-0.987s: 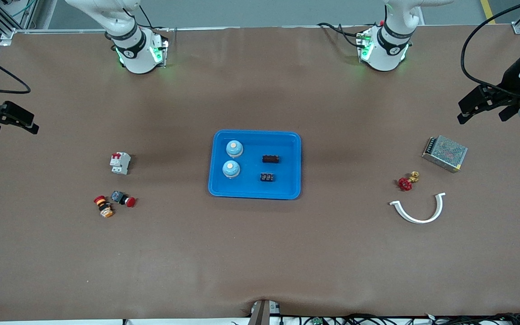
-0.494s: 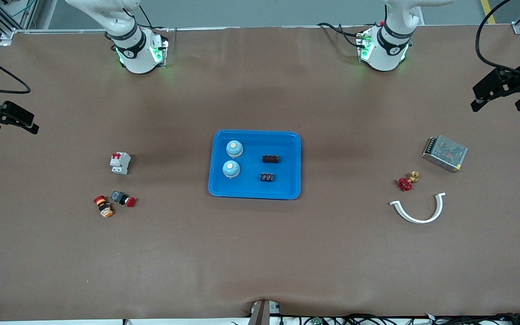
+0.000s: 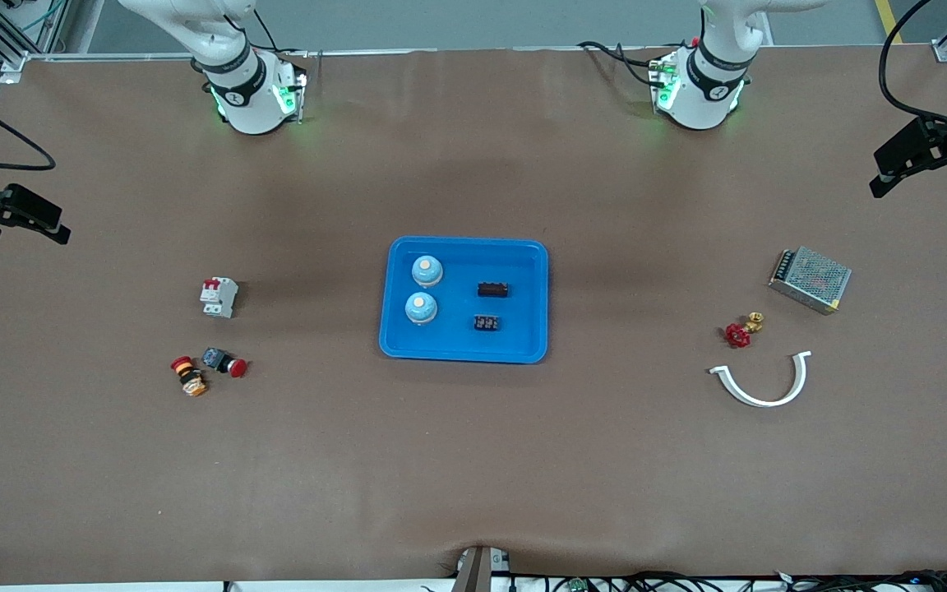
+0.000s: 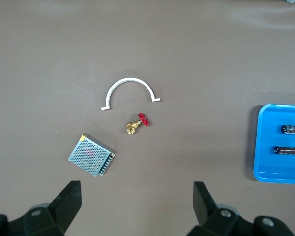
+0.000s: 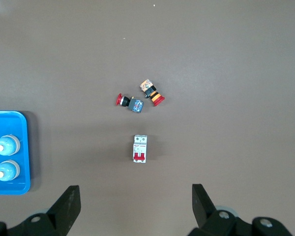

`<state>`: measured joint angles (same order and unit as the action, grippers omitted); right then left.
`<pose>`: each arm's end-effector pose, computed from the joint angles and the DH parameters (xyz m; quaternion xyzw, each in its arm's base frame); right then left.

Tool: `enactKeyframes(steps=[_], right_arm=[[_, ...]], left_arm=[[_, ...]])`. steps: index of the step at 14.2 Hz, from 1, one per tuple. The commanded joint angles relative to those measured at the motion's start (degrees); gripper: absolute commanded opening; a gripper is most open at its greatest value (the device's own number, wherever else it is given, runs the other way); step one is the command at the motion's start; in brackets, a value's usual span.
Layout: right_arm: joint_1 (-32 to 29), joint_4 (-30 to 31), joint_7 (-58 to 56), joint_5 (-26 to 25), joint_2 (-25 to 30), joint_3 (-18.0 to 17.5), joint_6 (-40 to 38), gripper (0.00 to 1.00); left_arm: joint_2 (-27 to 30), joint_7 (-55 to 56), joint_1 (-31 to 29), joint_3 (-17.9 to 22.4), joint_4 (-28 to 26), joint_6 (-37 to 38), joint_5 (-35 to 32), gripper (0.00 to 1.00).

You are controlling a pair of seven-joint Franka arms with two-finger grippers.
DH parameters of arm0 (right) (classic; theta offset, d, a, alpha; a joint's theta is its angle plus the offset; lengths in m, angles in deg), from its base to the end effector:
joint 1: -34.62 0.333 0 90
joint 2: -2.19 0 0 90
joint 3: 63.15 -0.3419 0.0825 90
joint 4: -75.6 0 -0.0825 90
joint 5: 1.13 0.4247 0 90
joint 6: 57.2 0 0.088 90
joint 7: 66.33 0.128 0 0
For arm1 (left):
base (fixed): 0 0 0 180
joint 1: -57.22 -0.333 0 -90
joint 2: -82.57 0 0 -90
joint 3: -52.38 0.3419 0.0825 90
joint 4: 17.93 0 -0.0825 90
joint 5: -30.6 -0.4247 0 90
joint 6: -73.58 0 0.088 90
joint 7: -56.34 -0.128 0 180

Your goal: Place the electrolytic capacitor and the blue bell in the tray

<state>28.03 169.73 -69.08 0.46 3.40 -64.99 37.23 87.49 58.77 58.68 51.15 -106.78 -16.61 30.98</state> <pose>0.5932 -0.0457 0.6117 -0.9997 0.0183 -0.0140 0.0126 0.5672 -0.0281 0.6900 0.9985 -0.0024 0.0544 0.0048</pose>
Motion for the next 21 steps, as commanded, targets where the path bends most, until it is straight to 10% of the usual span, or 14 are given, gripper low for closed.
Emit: enactKeyframes(steps=[1,21], right_arm=[[0.17,-1.15,-0.32,-0.54,-0.25,-0.01,-0.82,1.0],[0.17,-1.15,-0.41,-0.54,-0.25,-0.01,-0.91,1.0]], left_arm=[[-0.08,-0.58,0.04,0.44,1.74,0.98,0.58,1.0],[-0.7,-0.58,-0.4,0.17,3.24,3.97,1.11,1.0]])
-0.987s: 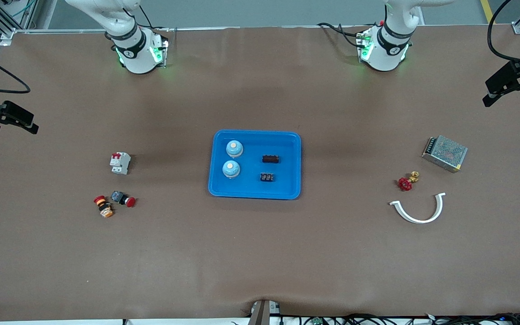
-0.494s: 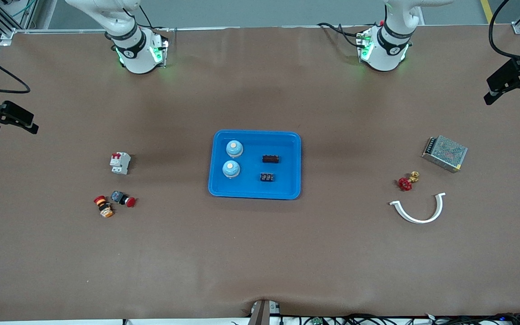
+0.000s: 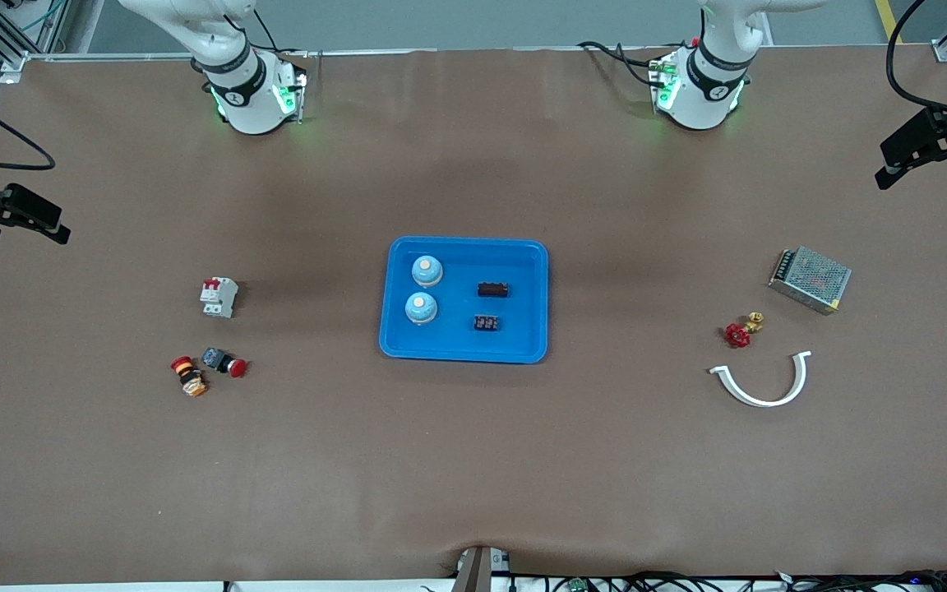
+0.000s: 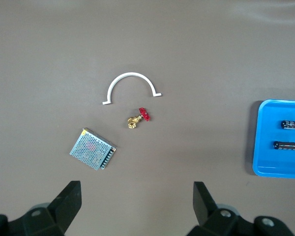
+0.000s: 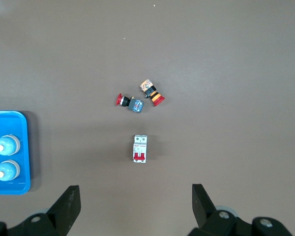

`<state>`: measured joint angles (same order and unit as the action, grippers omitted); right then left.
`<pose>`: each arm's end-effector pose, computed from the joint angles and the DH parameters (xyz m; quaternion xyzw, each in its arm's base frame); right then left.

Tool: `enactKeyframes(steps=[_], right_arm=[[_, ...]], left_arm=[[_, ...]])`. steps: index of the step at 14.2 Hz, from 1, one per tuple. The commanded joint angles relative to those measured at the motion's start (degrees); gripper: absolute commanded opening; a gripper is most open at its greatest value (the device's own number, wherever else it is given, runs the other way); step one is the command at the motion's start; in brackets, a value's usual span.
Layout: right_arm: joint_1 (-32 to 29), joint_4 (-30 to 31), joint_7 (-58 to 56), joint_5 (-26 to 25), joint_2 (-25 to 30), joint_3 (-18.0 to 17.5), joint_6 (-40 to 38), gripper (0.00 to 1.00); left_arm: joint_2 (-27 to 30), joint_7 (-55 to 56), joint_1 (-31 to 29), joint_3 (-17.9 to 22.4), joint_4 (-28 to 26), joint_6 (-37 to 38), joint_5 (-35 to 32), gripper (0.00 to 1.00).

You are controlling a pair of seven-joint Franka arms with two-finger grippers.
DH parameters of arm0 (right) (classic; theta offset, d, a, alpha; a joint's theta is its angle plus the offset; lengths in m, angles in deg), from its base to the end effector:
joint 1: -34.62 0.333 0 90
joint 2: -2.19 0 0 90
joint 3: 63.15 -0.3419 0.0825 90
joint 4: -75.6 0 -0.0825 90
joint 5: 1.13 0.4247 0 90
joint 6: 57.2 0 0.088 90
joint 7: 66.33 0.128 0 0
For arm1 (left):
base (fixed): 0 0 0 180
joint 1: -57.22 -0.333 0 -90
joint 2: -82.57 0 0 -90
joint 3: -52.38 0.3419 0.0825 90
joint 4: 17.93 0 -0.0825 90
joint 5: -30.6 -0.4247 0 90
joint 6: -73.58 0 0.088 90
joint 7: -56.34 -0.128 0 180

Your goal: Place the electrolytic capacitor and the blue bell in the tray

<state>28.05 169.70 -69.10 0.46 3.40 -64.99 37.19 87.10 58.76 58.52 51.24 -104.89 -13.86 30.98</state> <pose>0.5932 -0.0455 0.6119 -0.9997 0.0180 -0.0139 0.0126 0.5636 -0.0254 0.6982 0.9990 -0.0005 0.0436 0.0044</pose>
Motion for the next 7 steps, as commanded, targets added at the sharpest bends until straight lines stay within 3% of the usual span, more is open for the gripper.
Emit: enactKeyframes(steps=[1,7], right_arm=[[0.16,-1.11,-0.3,-0.54,-0.33,-0.01,-0.87,1.0],[0.24,-1.11,-0.39,-0.54,-0.42,-0.01,-0.87,1.0]], left_arm=[[-0.23,-0.48,-0.16,-0.09,1.35,1.22,1.28,1.0],[-0.4,-0.3,0.28,-0.36,1.35,1.04,1.11,1.0]])
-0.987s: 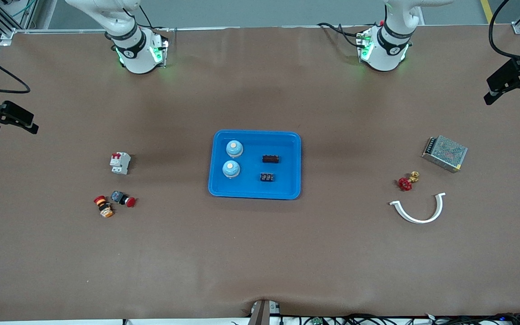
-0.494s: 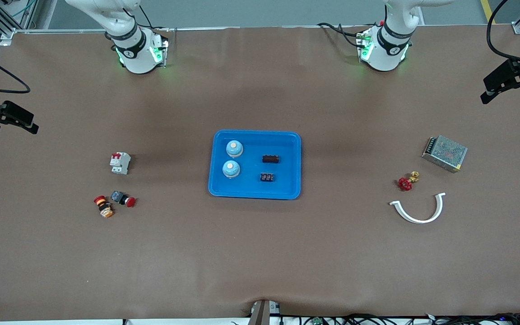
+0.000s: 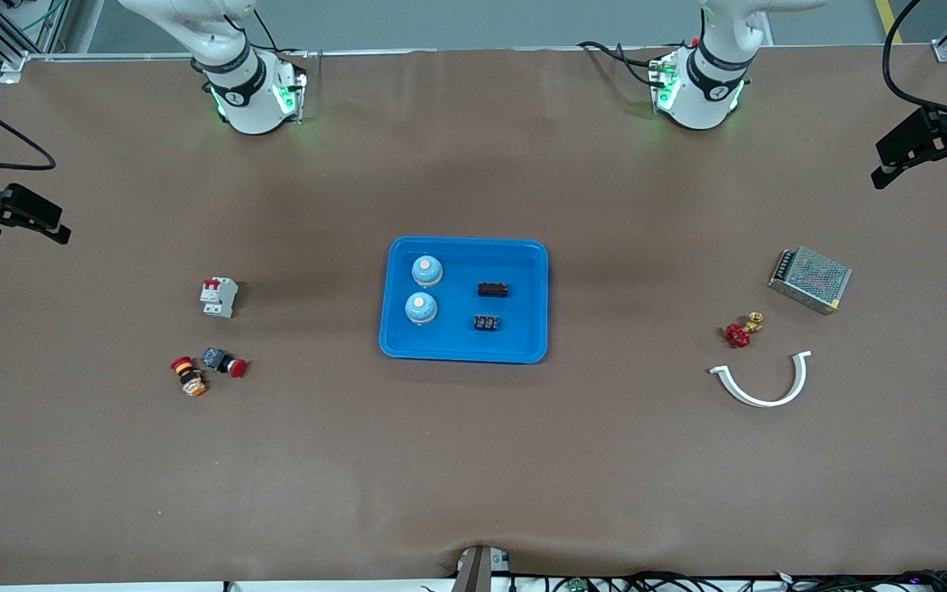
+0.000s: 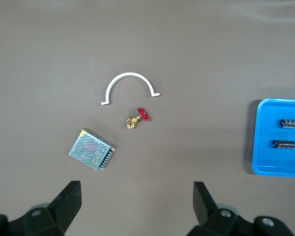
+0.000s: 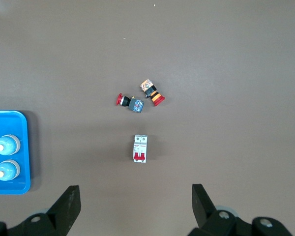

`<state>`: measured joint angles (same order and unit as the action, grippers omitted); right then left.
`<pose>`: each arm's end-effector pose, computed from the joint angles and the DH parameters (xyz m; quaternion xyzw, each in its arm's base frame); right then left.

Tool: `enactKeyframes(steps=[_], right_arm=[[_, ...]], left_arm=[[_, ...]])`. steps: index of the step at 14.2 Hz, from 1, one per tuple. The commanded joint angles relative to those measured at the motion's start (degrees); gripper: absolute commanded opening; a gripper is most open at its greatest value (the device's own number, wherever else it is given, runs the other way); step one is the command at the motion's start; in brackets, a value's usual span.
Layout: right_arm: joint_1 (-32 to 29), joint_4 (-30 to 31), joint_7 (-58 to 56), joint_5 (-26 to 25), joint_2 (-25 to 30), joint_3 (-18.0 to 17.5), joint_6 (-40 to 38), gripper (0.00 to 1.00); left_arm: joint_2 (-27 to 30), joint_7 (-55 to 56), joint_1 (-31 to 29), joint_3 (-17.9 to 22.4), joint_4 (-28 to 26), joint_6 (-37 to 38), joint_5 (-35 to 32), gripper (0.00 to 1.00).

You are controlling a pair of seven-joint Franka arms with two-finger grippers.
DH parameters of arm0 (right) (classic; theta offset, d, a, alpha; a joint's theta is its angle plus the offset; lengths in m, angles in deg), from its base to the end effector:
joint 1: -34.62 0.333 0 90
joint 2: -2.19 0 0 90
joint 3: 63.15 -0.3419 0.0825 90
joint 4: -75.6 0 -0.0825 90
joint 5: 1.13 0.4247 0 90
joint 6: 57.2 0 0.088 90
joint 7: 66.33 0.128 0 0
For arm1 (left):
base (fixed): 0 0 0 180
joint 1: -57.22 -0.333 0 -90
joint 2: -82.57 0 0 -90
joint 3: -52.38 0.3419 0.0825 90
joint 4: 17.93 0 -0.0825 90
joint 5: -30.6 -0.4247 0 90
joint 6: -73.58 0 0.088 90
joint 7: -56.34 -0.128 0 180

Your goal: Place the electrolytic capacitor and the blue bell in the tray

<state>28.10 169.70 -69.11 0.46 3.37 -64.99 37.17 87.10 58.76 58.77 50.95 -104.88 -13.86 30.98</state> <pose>0.5933 -0.0450 0.6116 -0.9997 0.0175 -0.0135 0.0127 0.5634 -0.0309 0.6983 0.9990 -0.0052 0.0436 0.0044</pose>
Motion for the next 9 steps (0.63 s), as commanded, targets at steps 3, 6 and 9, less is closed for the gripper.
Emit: enactKeyframes(steps=[3,6,9], right_arm=[[0.2,-1.11,-0.38,-0.54,-0.39,-0.01,-0.85,1.0],[0.28,-1.03,-0.38,-0.45,-0.39,-0.01,-0.85,1.0],[0.72,-1.12,-0.29,-0.54,-0.39,-0.01,-0.85,1.0]], left_arm=[[-0.4,-0.3,0.04,-0.07,2.05,1.04,1.02,1.0],[-0.22,-0.39,0.03,-0.07,2.05,1.04,0.76,1.0],[-0.14,-0.22,0.12,-0.24,2.05,1.04,0.67,1.0]])
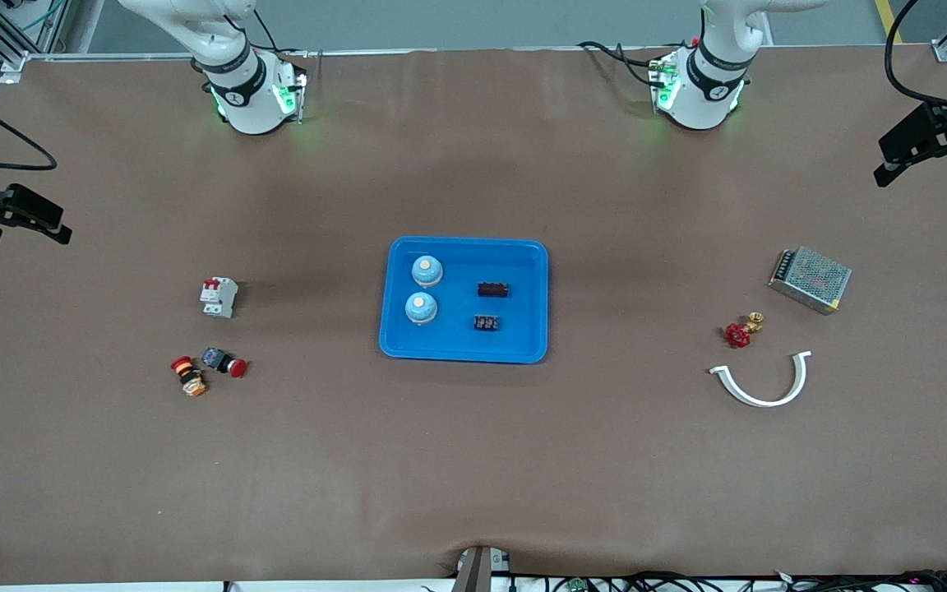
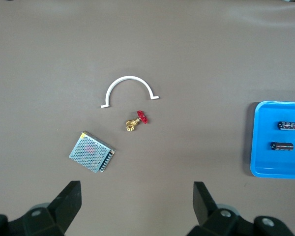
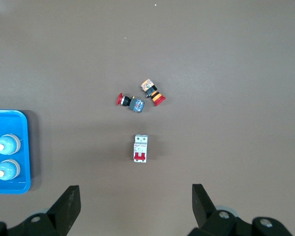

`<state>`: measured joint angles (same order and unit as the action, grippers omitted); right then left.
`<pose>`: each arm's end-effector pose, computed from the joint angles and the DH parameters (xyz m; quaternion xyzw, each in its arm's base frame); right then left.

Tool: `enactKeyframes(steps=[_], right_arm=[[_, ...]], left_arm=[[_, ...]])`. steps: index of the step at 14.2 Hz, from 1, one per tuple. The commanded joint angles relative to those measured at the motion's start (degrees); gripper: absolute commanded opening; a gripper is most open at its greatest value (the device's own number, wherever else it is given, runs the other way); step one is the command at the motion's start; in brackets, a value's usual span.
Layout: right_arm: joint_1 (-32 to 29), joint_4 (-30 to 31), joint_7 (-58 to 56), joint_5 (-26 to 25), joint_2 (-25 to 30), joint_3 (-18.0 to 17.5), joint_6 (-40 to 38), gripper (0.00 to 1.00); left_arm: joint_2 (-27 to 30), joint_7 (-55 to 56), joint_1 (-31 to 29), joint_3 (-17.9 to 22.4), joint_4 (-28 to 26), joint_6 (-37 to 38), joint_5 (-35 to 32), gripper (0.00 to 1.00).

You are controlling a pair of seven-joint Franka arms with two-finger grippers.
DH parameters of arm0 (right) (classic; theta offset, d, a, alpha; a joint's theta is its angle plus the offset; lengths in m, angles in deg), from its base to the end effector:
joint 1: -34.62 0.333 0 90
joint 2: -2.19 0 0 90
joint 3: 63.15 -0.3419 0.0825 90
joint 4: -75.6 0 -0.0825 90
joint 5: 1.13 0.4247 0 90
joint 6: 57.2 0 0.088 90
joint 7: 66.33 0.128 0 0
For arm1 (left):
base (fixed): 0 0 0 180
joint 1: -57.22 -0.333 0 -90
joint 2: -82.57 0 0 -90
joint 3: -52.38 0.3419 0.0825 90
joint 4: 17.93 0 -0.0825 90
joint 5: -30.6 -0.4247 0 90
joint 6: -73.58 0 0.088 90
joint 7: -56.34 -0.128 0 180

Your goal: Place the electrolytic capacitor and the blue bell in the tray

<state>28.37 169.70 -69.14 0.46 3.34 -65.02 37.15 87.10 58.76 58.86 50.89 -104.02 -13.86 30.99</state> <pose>0.5936 -0.0419 0.6112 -0.9997 0.0146 -0.0130 0.0127 0.5630 -0.0324 0.7060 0.9987 -0.0065 0.0511 0.0048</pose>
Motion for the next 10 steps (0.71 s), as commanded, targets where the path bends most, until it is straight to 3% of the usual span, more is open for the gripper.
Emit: enactKeyframes(steps=[1,10], right_arm=[[0.45,-1.11,-0.27,-0.54,-0.36,0.02,-0.83,1.0],[0.45,-1.11,-0.27,-0.54,-0.36,0.02,-0.83,1.0]], left_arm=[[-0.22,0.05,0.03,-0.7,1.28,1.04,0.58,1.0],[-1.1,-0.21,-0.41,-0.88,1.19,1.57,0.67,1.0]])
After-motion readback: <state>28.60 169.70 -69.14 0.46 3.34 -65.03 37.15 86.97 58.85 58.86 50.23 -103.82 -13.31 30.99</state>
